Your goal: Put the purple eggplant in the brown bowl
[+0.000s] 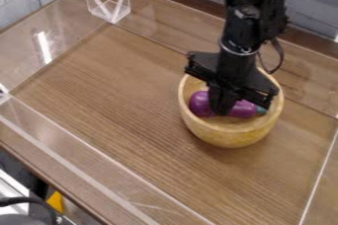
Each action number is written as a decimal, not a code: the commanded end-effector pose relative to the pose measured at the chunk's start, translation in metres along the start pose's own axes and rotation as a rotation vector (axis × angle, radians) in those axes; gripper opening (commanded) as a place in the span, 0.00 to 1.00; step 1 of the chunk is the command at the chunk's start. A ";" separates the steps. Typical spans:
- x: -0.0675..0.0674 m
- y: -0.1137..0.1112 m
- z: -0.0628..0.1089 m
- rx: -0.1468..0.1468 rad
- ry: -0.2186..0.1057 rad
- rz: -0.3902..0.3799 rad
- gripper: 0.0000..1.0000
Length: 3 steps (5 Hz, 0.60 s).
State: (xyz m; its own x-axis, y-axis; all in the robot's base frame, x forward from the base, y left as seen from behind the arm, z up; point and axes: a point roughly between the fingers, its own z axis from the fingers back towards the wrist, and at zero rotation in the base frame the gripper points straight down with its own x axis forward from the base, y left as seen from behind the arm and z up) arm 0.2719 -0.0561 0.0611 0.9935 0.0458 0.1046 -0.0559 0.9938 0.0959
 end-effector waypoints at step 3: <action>0.038 -0.011 -0.008 0.006 -0.030 0.095 0.00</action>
State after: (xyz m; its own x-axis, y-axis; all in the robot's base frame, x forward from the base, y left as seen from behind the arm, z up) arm 0.3004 -0.0653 0.0408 0.9879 0.1268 0.0888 -0.1361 0.9848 0.1081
